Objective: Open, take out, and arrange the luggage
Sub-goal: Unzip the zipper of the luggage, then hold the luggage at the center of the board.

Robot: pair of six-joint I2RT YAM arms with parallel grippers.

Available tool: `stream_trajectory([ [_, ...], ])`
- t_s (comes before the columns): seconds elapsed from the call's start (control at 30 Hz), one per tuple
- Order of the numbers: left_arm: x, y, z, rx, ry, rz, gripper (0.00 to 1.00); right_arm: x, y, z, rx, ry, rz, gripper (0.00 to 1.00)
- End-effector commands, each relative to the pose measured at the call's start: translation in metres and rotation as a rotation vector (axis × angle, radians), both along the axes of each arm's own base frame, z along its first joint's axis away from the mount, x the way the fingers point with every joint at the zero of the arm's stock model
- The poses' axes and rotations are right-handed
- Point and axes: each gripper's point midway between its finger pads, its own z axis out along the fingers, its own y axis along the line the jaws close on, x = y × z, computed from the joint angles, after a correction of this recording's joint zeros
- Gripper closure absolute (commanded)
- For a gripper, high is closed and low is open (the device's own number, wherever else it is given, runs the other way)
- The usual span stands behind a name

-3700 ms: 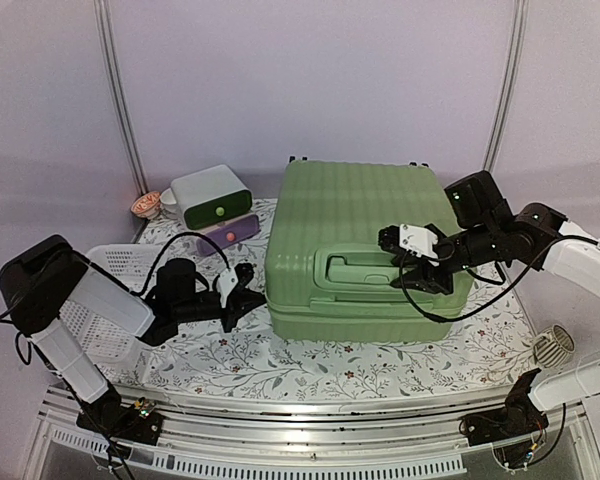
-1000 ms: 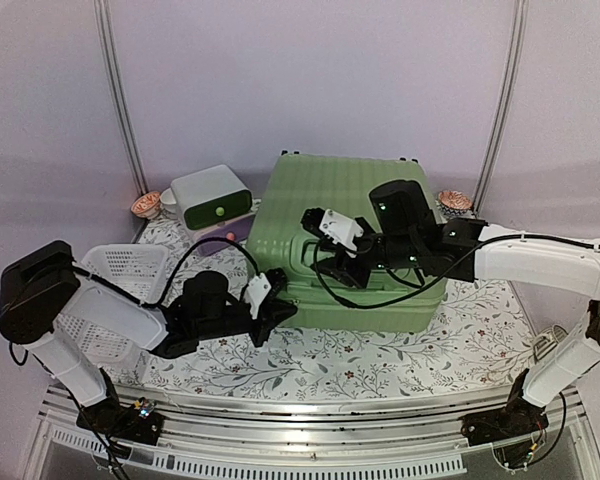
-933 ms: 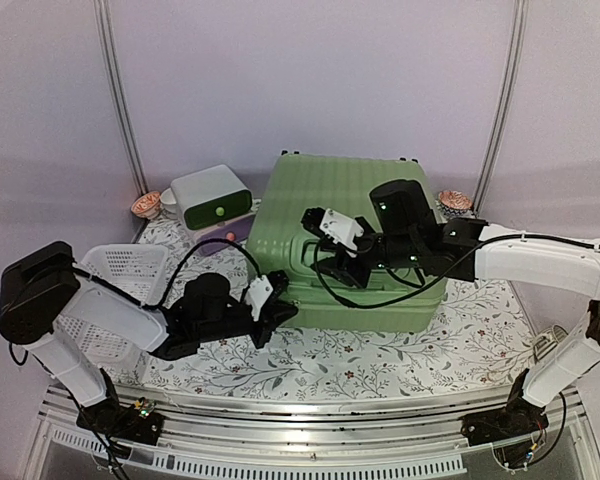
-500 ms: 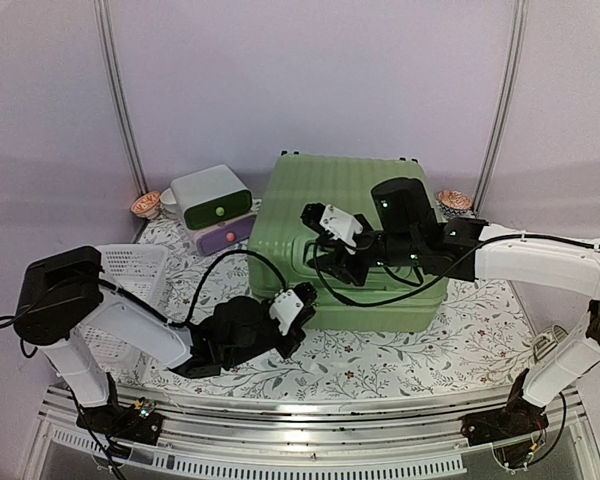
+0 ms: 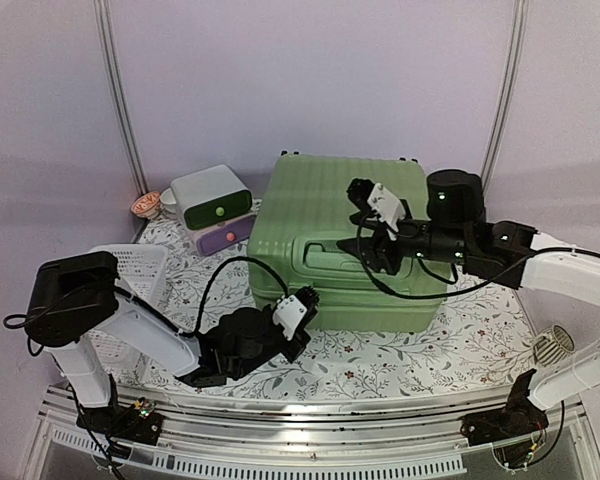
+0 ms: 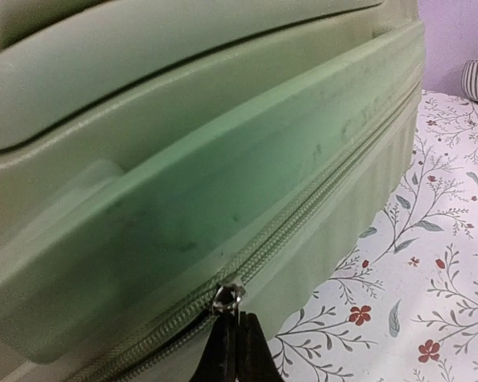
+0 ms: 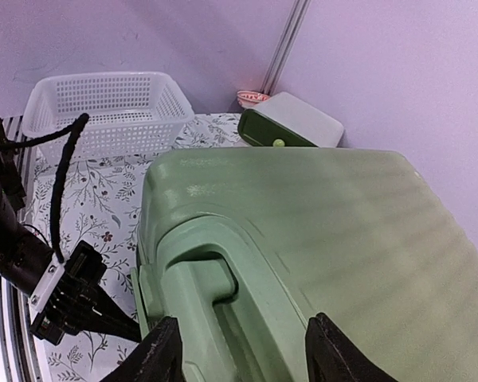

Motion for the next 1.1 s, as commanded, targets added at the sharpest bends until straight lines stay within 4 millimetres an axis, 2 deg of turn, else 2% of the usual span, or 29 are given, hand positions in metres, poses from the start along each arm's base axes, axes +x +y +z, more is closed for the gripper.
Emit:
stream_trajectory([
  [0.0, -0.021, -0.021, 0.067, -0.237, -0.08, -0.074, 1.0, 0.005, -0.055, 0.003, 0.002, 0.052, -0.167, 0.44],
  [0.1, -0.02, -0.022, 0.067, -0.244, -0.075, -0.064, 1.0, 0.022, -0.101, -0.002, 0.067, 0.18, -0.392, 0.42],
  [0.13, -0.018, -0.022, 0.067, -0.25, -0.074, -0.056, 1.0, 0.028, -0.118, -0.006, 0.079, 0.219, -0.468, 0.35],
  [0.2, -0.019, -0.023, 0.067, -0.258, -0.078, -0.05, 1.0, 0.031, -0.139, -0.006, 0.169, 0.322, -0.569, 0.25],
  [0.3, -0.018, -0.022, 0.068, -0.278, -0.092, -0.009, 1.0, 0.023, -0.149, -0.006, 0.229, 0.427, -0.594, 0.05],
  [0.33, -0.017, -0.023, 0.068, -0.277, -0.096, 0.014, 1.0, 0.021, -0.153, -0.006, 0.248, 0.45, -0.605, 0.02],
  [0.47, -0.018, -0.025, 0.066, -0.245, -0.134, 0.063, 1.0, 0.025, -0.169, -0.017, 0.328, 0.582, -0.654, 0.0],
  [0.57, -0.021, -0.025, 0.067, -0.255, -0.14, 0.064, 1.0, 0.032, -0.188, -0.033, 0.333, 0.678, -0.766, 0.01],
  [0.7, -0.023, -0.03, 0.067, -0.252, -0.14, 0.044, 1.0, 0.033, -0.2, -0.049, 0.274, 0.711, -0.836, 0.01],
  [0.87, -0.026, -0.037, 0.067, -0.239, -0.146, 0.037, 1.0, 0.028, -0.206, -0.068, 0.29, 0.766, -0.843, 0.01],
  [0.93, -0.027, -0.039, 0.067, -0.24, -0.142, 0.035, 1.0, 0.024, -0.197, -0.073, 0.303, 0.809, -0.781, 0.01],
  [1.07, -0.028, -0.046, 0.067, -0.244, -0.127, 0.019, 1.0, 0.011, -0.165, -0.081, 0.319, 0.912, -0.593, 0.02],
])
